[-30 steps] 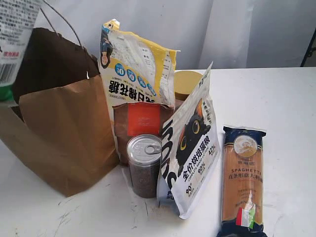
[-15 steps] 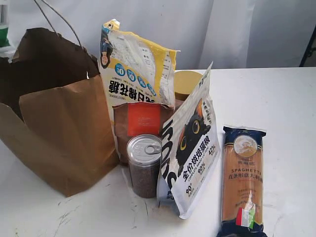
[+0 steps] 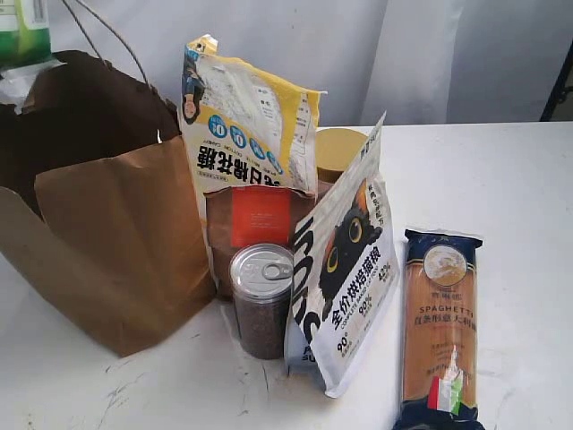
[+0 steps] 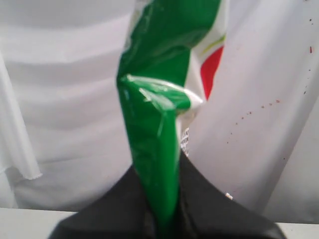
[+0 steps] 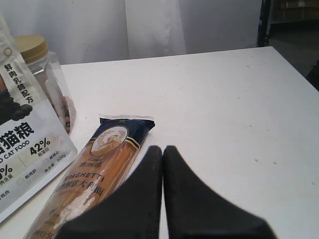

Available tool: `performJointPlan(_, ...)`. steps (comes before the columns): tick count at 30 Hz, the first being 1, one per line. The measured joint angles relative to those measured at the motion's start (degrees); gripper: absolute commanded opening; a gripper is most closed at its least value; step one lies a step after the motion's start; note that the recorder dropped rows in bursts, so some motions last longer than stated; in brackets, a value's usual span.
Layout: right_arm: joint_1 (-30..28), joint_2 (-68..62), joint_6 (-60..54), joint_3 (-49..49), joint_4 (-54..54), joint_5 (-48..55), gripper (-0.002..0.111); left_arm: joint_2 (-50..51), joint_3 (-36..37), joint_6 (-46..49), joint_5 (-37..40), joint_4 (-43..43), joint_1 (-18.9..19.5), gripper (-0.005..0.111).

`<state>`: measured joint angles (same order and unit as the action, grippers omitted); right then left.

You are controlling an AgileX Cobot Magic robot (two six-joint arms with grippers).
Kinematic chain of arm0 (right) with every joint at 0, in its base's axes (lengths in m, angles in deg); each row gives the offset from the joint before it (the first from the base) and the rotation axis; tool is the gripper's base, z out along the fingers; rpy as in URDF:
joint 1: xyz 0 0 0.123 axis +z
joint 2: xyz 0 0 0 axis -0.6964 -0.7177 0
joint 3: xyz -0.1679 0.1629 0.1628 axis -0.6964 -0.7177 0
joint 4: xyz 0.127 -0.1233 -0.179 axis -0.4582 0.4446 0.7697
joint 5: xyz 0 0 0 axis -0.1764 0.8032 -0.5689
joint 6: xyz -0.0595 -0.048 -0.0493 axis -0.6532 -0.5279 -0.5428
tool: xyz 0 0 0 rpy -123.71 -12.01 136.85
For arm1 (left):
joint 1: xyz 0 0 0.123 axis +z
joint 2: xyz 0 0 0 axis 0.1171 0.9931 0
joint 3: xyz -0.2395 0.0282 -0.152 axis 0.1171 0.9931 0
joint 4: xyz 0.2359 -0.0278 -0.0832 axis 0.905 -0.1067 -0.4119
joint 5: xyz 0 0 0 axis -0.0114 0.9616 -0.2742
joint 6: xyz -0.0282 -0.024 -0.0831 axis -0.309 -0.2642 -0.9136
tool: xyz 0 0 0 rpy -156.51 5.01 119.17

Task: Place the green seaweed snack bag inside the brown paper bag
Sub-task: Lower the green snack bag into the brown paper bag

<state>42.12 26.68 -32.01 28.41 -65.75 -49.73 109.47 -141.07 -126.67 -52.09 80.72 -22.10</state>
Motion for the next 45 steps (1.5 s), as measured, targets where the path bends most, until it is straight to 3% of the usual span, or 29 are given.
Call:
performJointPlan(8,0.0,0.0,0.0,0.0,0.0,0.0,0.0,3.4,5.1,-4.7,-11.2,0.6,6.9,0.0)
performJointPlan(12,0.0,0.0,0.0,0.0,0.0,0.0,0.0,5.9,6.8,-6.7,-17.5,5.1,9.2,0.0)
performJointPlan(25,0.0,0.0,0.0,0.0,0.0,0.0,0.0,9.8,10.1,-7.7,-24.1,11.9,9.4,0.003)
performJointPlan(30,0.0,0.0,0.0,0.0,0.0,0.0,0.0,10.0,10.2,-7.7,-24.6,12.1,9.4,0.025)
performJointPlan(45,0.0,0.0,0.0,0.0,0.0,0.0,0.0,10.2,10.2,-7.8,-30.3,11.4,9.4,0.027)
